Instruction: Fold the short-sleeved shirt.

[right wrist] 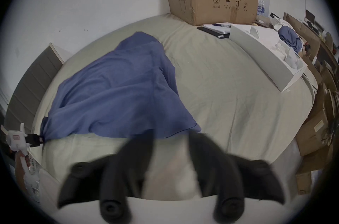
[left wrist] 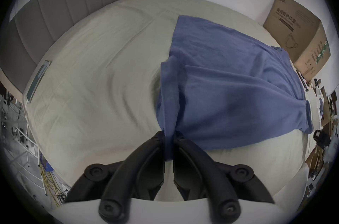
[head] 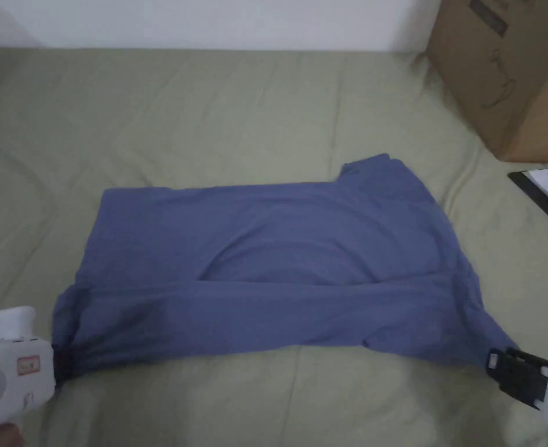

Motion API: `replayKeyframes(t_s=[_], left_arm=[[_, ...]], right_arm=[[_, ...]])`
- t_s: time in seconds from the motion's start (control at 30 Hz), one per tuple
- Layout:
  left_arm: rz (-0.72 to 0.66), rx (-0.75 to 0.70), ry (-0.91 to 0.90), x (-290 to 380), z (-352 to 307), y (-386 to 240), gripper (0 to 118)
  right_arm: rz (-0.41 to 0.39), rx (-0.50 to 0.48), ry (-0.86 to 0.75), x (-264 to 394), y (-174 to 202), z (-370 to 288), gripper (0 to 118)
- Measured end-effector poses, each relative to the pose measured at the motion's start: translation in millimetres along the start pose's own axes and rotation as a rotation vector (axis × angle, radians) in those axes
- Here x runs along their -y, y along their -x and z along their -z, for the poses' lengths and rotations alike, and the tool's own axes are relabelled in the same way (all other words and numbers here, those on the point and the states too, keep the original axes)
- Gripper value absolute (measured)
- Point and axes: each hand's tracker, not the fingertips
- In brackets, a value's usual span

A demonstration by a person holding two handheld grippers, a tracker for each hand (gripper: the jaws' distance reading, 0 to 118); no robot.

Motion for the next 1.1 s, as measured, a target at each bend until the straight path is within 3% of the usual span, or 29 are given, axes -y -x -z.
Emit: replayKeyframes(t_s=[0.07,0.1,0.23,0.3,0.33,0.37,0.43,0.53,0.57,0.77,0.83,0.87,0.97,1.1], left_arm=[[0.005,0.013,-0.007,3,-3,4,5],[0.012,0.026,-0.014,3,-7,6,5],[0.003,0.067,-0.016,0,-13,14,5],[-0.001,0.074,-0.013,-1,-15,14,5],[0.002,0.074,-0.013,-2,-12,15,5],[0.017,0.071,-0.01,-2,-13,13,5],[0.041,0.061,-0.013,-1,-13,10,5],[0.057,0.058,-0.007,-3,-13,10,5],[0.06,0.061,-0.006,-4,-14,11,5],[0.093,0.098,-0.011,-13,-26,22,5],[0.094,0.117,-0.018,-15,-33,25,5],[0.095,0.119,-0.023,-15,-36,26,5],[0.133,0.113,-0.023,-9,-47,26,5],[0.157,0.105,0.0,16,-57,32,5]], right_arm=[[-0.001,-0.012,0.011,-4,-4,11,82],[-0.004,-0.019,0.004,-7,-6,18,95],[0.064,0.015,0.076,-25,-18,57,94],[0.107,-0.031,0.115,-28,-18,71,84],[0.122,0.026,0.124,-29,-12,71,80],[0.081,0.05,0.086,-28,-3,66,70],[-0.029,0.052,0.067,-20,13,57,6],[-0.018,-0.052,0.143,-17,23,64,6],[-0.034,-0.003,0.117,-16,25,64,6],[-0.062,0.055,0.079,-38,7,33,6],[0.035,-0.048,0.068,-47,-8,12,6],[0.05,-0.031,0.057,-48,-11,4,6],[-0.065,0.034,0.041,-39,-9,-18,6],[-0.062,0.022,0.084,-7,-14,-35,6]])
